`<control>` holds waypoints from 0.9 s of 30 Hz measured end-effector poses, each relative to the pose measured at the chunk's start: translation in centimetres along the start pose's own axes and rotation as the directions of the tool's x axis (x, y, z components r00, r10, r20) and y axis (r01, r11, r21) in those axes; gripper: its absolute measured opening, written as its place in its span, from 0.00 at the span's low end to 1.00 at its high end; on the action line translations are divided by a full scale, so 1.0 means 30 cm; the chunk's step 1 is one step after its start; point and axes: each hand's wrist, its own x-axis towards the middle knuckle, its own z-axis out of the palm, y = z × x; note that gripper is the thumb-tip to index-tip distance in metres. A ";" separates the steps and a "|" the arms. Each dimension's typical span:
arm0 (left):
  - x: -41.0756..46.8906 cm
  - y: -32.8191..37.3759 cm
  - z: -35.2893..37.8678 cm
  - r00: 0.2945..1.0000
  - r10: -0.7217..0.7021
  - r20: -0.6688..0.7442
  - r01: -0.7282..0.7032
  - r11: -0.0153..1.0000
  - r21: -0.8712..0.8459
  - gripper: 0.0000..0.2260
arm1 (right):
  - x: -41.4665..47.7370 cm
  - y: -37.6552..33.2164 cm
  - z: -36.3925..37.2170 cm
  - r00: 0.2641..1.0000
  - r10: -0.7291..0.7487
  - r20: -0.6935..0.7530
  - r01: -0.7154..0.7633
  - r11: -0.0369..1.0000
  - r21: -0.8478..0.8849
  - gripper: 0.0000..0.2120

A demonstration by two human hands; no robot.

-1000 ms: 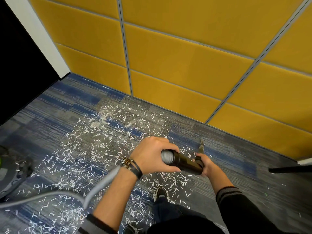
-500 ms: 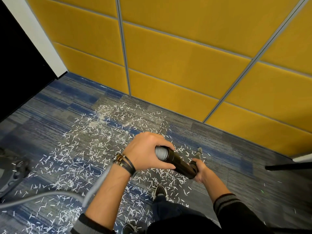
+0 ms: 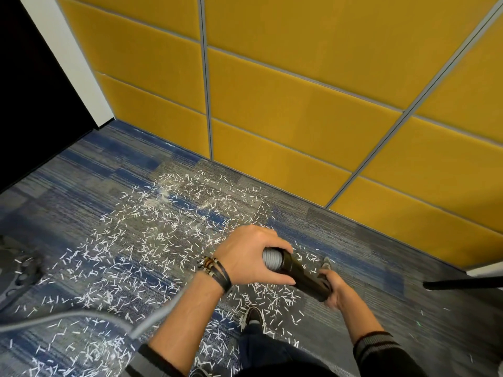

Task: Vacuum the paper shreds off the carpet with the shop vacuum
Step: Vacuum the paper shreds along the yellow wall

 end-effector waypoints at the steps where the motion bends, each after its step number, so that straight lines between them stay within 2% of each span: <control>1: -0.001 0.002 0.006 1.000 -0.002 0.007 0.002 1.000 -0.004 0.20 | 0.001 0.012 0.002 1.000 0.002 -0.005 -0.002 1.000 0.004 0.11; 5: -0.027 -0.008 -0.014 0.999 -0.004 0.034 0.004 1.000 0.017 0.21 | -0.044 0.053 0.029 0.999 0.043 0.013 -0.044 0.997 0.062 0.11; 11: -0.061 -0.003 -0.067 0.998 0.000 -0.068 0.000 1.000 -0.005 0.24 | -0.080 0.029 0.040 0.999 -0.025 0.045 0.018 0.988 0.152 0.09; 14: -0.057 -0.003 -0.030 1.000 -0.004 -0.005 0.004 1.000 0.001 0.24 | -0.057 0.040 0.015 0.999 -0.046 0.017 0.042 0.983 0.179 0.08; 19: -0.065 -0.019 0.053 0.998 -0.009 0.056 0.009 1.000 0.001 0.20 | -0.060 0.089 0.007 0.999 0.042 -0.020 -0.039 0.990 0.136 0.10; 22: -0.089 -0.024 0.019 1.000 -0.001 0.016 0.001 1.000 -0.022 0.21 | -0.081 0.102 0.018 0.999 0.046 0.017 -0.047 0.990 0.132 0.12; 27: -0.108 -0.011 -0.027 0.998 -0.003 -0.063 0.000 0.999 -0.043 0.24 | -0.086 0.070 0.025 0.999 -0.030 0.018 0.028 0.991 0.130 0.08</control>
